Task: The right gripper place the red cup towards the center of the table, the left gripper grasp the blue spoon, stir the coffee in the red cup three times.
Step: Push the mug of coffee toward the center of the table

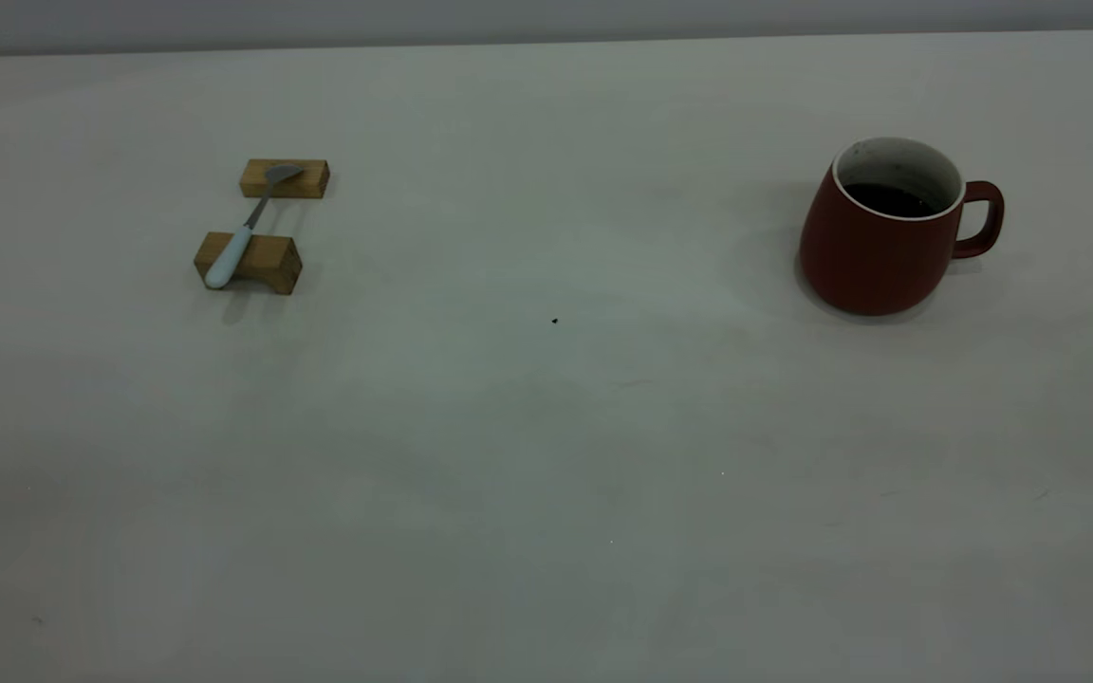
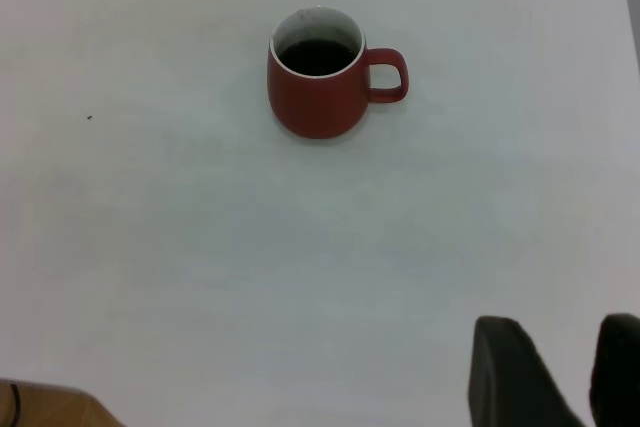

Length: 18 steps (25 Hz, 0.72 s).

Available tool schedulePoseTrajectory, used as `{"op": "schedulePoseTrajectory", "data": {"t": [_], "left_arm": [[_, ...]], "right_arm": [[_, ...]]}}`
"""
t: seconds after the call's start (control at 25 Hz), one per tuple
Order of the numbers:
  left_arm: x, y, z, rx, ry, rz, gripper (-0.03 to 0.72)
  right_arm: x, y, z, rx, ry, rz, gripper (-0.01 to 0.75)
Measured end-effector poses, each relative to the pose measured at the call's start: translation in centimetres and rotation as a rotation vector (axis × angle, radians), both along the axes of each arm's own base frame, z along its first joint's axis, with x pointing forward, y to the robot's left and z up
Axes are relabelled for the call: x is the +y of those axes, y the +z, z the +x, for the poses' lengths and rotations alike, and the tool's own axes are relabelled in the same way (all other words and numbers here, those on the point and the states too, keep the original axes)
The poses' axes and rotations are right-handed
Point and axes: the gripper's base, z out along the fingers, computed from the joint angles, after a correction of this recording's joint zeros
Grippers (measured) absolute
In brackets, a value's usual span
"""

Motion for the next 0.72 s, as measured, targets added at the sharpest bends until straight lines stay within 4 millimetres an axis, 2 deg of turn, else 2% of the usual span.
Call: {"op": "schedulePoseTrajectory", "data": {"t": [0.72], "left_arm": [[0.0, 0.0, 0.0, 0.0, 0.0, 0.0, 0.533]], "right_arm": [[0.37, 0.03, -0.03, 0.002, 0.021, 0.041, 0.24]]}}
